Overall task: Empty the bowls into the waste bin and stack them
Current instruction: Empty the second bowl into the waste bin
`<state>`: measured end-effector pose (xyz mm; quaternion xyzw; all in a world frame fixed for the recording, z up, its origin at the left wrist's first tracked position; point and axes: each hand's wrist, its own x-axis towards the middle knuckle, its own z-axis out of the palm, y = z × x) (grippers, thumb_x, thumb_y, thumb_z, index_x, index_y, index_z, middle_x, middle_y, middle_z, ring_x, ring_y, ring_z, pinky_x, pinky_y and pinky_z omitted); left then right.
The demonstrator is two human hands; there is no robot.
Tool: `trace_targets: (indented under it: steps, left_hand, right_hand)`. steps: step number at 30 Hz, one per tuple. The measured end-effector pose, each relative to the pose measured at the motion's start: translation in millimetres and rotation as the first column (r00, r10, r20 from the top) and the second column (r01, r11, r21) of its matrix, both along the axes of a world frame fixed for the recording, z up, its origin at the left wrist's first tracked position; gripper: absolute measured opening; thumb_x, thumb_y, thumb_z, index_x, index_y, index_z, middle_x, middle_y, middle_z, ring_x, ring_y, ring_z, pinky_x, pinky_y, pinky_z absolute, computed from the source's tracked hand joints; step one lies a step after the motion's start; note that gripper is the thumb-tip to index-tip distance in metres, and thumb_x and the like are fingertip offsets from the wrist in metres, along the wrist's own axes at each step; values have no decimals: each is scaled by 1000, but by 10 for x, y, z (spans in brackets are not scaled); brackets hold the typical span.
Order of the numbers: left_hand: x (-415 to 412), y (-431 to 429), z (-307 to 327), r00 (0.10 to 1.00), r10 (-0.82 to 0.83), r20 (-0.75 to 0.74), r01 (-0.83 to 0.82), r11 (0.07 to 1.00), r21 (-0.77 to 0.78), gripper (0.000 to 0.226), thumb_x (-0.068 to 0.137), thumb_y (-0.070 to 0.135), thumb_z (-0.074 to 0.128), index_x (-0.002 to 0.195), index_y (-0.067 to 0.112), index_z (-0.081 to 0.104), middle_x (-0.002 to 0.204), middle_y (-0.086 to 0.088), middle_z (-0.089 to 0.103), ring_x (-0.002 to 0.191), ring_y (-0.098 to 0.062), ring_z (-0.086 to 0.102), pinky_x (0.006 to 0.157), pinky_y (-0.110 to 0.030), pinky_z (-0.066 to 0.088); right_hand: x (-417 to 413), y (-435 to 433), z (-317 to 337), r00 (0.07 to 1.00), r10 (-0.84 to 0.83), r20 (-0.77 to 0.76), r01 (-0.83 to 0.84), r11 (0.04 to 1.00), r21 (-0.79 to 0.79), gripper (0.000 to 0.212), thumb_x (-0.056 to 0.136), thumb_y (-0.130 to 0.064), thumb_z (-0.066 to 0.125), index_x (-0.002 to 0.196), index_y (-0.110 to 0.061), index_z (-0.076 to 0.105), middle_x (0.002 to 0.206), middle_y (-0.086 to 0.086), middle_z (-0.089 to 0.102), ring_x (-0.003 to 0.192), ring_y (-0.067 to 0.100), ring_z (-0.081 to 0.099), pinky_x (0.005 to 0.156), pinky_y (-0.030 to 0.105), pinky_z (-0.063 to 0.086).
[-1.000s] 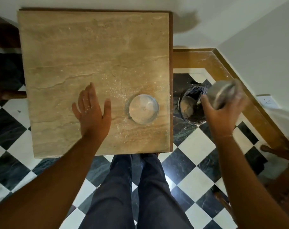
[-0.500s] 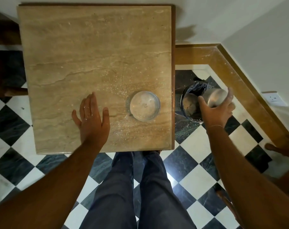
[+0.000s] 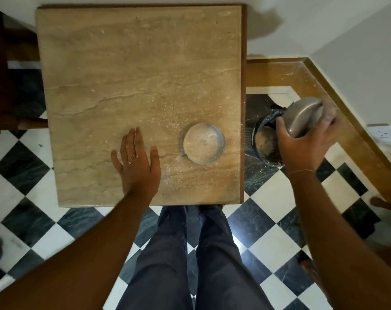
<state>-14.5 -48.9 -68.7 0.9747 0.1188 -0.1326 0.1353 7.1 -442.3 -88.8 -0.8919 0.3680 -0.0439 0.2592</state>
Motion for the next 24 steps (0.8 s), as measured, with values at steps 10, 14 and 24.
trace_targets:
  steps: [10,14,24]
  left_hand:
    - [45,-43,94,999,-48,-3,48,995,-87,71,108,41,36,172,17,19,180,-5,22,166,-27,20,133,-63,8]
    - [81,-108,260,988,-149,43,155,948,-278,87,97,43,55,172,17,21,180,-5,20,165,-27,22,132,-61,20]
    - [190,-346,1087,891,-454,30,419,795,-439,152,64,90,75,174,19,-1,182,-2,10,161,-26,27,130,-47,23]
  right_hand:
    - [-30,4,69,927,-375,-9,296,718,630,105,68,-79,92,149,-39,39,153,11,53,134,31,65,107,50,65]
    - [-103,203,474,877,-466,-113,291,330,898,89,89,-69,72,162,-28,43,157,13,54,141,36,59,98,49,66]
    - [-217,1769,1048,974,121,-193,209,-132,969,94,72,-74,92,146,-18,74,144,18,76,135,36,72,111,51,59]
